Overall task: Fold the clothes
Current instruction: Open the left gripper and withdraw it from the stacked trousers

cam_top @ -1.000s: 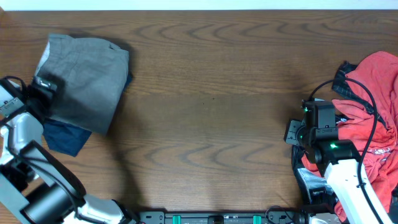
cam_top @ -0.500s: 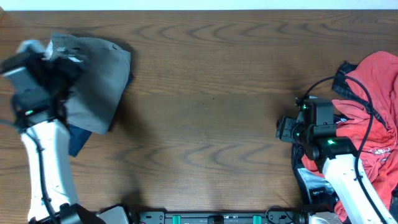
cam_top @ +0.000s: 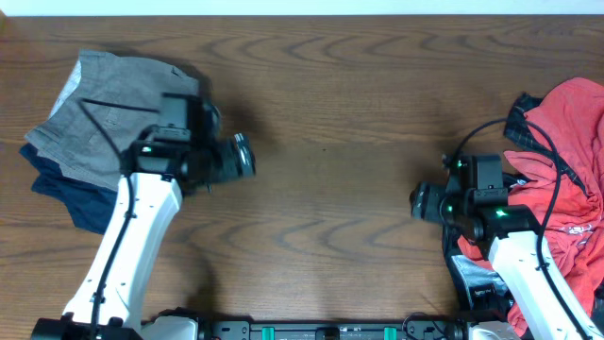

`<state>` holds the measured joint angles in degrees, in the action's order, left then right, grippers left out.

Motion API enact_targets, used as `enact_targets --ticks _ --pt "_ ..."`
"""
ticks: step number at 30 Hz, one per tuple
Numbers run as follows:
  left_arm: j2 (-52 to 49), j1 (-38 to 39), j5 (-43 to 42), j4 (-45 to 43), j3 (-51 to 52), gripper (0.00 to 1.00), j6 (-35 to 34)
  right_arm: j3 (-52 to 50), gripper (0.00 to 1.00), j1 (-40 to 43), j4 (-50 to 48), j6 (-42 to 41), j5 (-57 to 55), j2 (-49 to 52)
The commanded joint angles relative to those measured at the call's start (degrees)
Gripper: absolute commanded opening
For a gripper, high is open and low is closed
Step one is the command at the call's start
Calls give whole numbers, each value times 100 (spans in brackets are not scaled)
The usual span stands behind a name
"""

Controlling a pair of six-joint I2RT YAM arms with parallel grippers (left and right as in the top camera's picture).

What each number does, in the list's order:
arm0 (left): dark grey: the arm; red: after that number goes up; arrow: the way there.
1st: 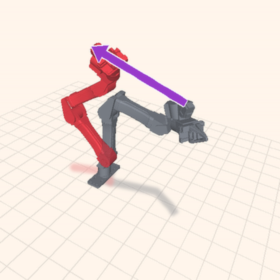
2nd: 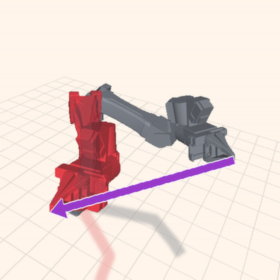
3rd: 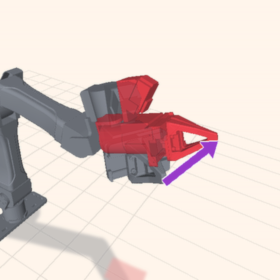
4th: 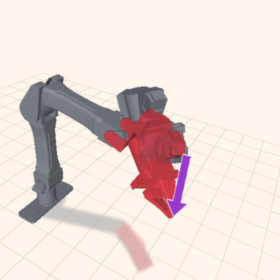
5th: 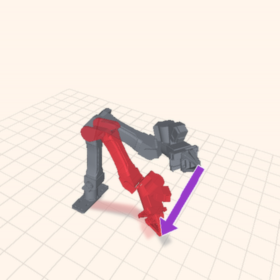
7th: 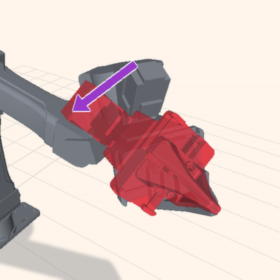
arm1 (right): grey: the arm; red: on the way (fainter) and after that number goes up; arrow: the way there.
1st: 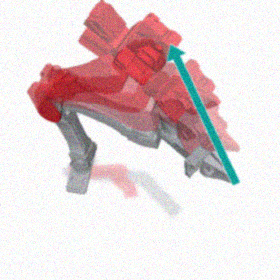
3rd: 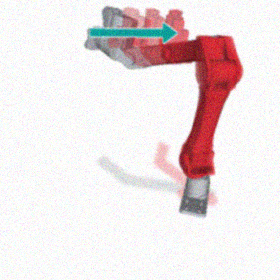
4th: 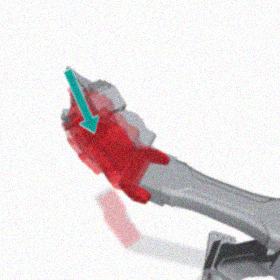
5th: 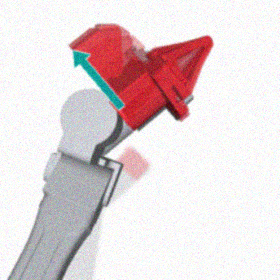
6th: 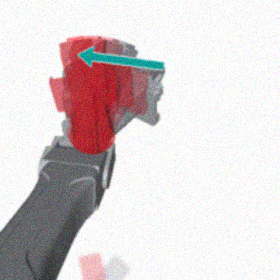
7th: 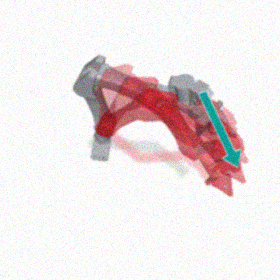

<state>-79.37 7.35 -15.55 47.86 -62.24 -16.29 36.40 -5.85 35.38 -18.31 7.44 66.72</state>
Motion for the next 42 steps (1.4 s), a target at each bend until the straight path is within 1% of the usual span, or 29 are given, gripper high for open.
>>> enact_targets --ticks 1,2,3,6,9,12,15,18,20,24,27,32,42 --pt "-2 109 315 809 -46 98 205 42 93 44 612 79 330 4" --pt "-2 109 297 1161 -46 98 205 42 98 42 826 74 365 4" --pt "-2 109 299 1447 -46 98 205 42 99 42 1038 26 398 4" --pt "11 109 299 2184 -46 98 160 39 99 44 1449 -101 393 -9" --pt "210 109 302 2586 -42 98 122 42 99 44 1644 -306 289 -149" --pt "745 109 323 2483 46 98 120 39 99 42 1668 -439 177 -584" --pt "1655 109 323 2223 214 98 94 39 99 39 1606 -439 70 -1220" --pt "2782 109 339 2011 374 98 83 39 99 -15 1515 -433 -319 -2031" --pt "3600 109 586 1919 442 98 79 37 99 -83 1471 -398 -588 -2614" --pt "5047 109 1405 1746 564 98 15 37 99 -146 1458 -398 -1150 -3622" --pt "5906 109 1563 1469 730 98 11 33 99 -146 1478 -398 -1281 -4175" --pt "6561 109 1556 1392 776 98 -9 33 99 -146 1482 -398 -1257 -4393" --pt "6614 109 1561 1641 776 98 -7 33 99 -146 1550 -396 -1259 -4393"
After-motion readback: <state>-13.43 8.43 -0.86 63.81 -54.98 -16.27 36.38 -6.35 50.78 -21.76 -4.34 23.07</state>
